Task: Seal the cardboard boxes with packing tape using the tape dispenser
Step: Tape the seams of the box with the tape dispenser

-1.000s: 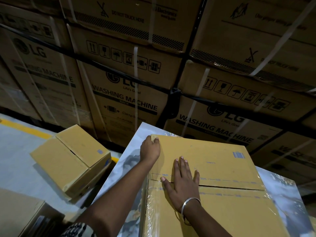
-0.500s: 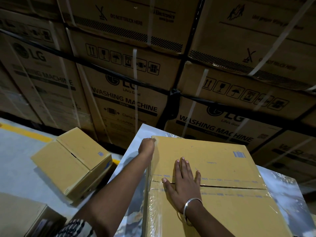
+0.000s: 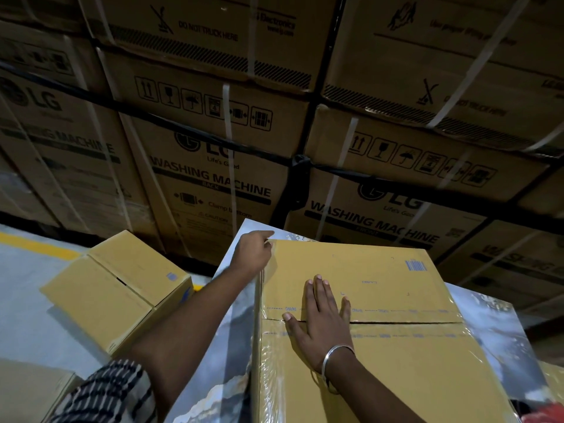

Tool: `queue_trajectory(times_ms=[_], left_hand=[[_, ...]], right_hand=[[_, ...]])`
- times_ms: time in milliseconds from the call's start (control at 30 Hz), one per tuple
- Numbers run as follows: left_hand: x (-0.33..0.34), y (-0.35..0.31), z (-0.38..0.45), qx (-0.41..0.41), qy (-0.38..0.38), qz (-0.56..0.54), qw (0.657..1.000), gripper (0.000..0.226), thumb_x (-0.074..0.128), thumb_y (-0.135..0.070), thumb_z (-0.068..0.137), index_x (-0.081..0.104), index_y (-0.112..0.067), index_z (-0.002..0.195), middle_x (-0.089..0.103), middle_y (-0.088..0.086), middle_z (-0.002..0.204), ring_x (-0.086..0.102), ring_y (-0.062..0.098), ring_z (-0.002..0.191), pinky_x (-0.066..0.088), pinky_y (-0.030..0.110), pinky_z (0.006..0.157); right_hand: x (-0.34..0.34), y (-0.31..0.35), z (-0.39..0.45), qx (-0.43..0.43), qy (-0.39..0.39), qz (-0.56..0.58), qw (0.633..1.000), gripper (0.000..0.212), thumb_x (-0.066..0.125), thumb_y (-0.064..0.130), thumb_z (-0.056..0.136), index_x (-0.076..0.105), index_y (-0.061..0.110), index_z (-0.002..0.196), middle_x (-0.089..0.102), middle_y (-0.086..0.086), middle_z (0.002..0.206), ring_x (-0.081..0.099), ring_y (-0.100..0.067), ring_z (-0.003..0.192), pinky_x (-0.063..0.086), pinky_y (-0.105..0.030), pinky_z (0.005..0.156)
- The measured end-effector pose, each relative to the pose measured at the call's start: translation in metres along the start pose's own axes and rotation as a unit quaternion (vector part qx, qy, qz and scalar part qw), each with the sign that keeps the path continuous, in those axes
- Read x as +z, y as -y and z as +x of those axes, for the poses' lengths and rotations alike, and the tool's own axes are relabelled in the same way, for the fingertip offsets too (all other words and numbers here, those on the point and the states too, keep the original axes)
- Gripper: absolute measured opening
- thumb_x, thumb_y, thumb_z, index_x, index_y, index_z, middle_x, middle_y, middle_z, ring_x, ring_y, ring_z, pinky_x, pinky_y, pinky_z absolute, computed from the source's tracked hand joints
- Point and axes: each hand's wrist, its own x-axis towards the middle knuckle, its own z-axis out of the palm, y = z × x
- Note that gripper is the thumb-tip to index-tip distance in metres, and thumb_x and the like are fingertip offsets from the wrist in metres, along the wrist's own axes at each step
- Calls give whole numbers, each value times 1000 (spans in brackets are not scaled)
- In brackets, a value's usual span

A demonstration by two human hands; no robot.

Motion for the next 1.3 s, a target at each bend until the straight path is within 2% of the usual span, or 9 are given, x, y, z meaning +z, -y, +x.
queue_trajectory(times_ms=[267, 400, 500, 600, 700, 800, 900, 1100, 1300], left_hand=[[-5, -4, 14, 63, 89, 119, 987, 46, 47, -4, 93, 61, -17, 135, 64, 5, 134, 57, 26, 122, 47, 34, 96], [-4, -2, 19, 97, 163, 215, 958, 60, 46, -2, 89, 47, -15, 148, 54, 10, 143, 49, 29, 132, 45, 41, 104], [-3, 5, 19, 108, 167, 225, 954, 52, 45, -10, 96, 44, -15, 148, 53, 10, 143, 47, 29, 132, 44, 45, 105], [-11, 8, 9, 107, 149, 217, 959, 36, 46, -33, 104, 57, -13, 132, 62, 8, 126, 54, 28, 118, 47, 41, 93], [-27, 18, -17, 101, 125, 205, 966, 31, 49, -37, 103, 63, -11, 114, 64, 9, 105, 58, 30, 103, 43, 35, 74], [-46, 31, -57, 86, 84, 215, 969, 30, 50, -36, 103, 64, -9, 102, 61, 9, 88, 60, 32, 91, 32, 34, 62], [-64, 42, -102, 70, 42, 215, 973, 33, 52, -39, 102, 67, -11, 111, 69, 12, 98, 63, 33, 95, 31, 32, 63], [-92, 51, -188, -3, 19, 220, 975, 49, 53, -55, 97, 65, -20, 130, 74, 6, 109, 66, 26, 100, 38, 30, 66], [-100, 41, -243, -49, 41, 210, 976, 53, 65, -61, 87, 69, -20, 121, 75, -1, 107, 69, 20, 96, 40, 25, 64]], right_hand=[[0, -2, 1, -12, 2, -2, 1000, 98, -3, 77, 83, -9, 18, 161, -25, -2, 166, -21, -17, 154, -11, -55, 120], [-1, -4, 1, -26, 8, -6, 1000, 105, -6, 80, 77, -10, 18, 161, -29, -4, 164, -31, -13, 148, -13, -56, 119], [2, -8, 2, -40, 12, -7, 999, 105, -6, 84, 77, -11, 20, 161, -31, -3, 162, -34, -12, 144, -14, -55, 119], [5, -16, -2, -73, -1, 25, 997, 101, 13, 83, 81, -1, 25, 162, -25, 1, 165, -23, -11, 151, -14, -49, 120], [7, -22, -9, -119, -44, 109, 986, 95, 30, 76, 79, 25, 25, 160, 0, 5, 169, -5, -5, 153, -10, -42, 123], [12, -22, -18, -140, -99, 177, 969, 77, 46, 60, 86, 51, 13, 147, 37, -4, 161, 31, -17, 149, 19, -46, 125], [18, -25, -21, -136, -151, 143, 969, 59, 52, 49, 91, 65, 6, 129, 60, -15, 139, 55, -33, 128, 48, -46, 106], [3, -25, -26, -118, -132, 38, 983, 51, 42, 55, 94, 62, 25, 130, 58, -10, 123, 55, -33, 109, 47, -42, 88], [0, -26, -35, -185, -119, -26, 975, 46, 42, 49, 98, 61, 22, 130, 57, -14, 128, 56, -33, 111, 51, -40, 81]])
